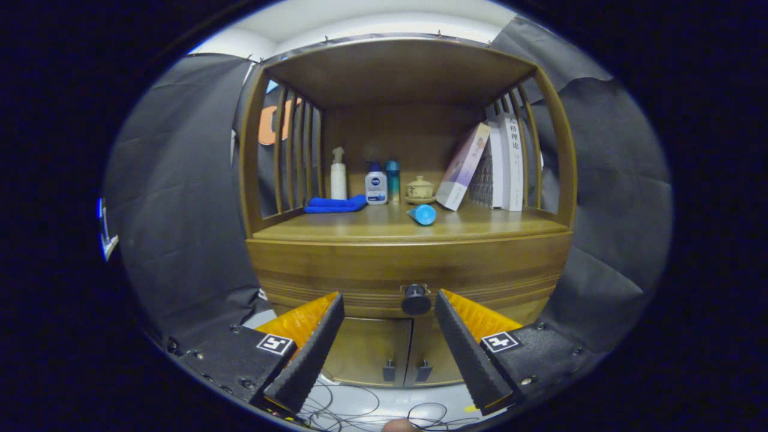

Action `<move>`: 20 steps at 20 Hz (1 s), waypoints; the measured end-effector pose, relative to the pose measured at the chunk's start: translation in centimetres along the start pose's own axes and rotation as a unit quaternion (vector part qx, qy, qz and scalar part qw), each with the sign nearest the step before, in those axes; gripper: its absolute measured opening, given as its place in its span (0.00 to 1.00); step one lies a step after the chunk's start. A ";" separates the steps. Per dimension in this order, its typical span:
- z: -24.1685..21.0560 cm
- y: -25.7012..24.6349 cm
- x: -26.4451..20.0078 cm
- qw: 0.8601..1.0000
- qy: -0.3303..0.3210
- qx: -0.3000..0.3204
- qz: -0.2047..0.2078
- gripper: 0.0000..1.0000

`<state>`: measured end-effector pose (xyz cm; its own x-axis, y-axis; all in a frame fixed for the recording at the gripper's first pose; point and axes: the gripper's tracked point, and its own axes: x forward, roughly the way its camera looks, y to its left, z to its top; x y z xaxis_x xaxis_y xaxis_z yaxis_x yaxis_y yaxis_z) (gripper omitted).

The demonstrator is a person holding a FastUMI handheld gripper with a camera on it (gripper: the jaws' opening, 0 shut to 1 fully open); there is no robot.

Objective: Pull open the drawer, take out the items inside it, and place them on the countertop above the cabinet.

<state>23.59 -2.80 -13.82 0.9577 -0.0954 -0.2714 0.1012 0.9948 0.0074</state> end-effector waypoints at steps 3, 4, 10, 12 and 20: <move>1.5 0.0 -4.7 1.000 -0.014 -0.001 0.015 0.99; 1.9 -0.2 -6.3 1.000 -0.019 -0.003 0.016 1.00; 3.8 -2.1 -16.2 0.998 -0.054 0.013 0.024 0.99; 4.2 -2.7 -19.0 0.997 -0.069 0.023 0.023 0.99; 2.8 -3.8 -26.4 0.994 -0.104 0.035 0.002 0.99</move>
<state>-1.33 -4.18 -3.95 0.9924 -0.1038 -0.0655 0.1087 0.9912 0.0760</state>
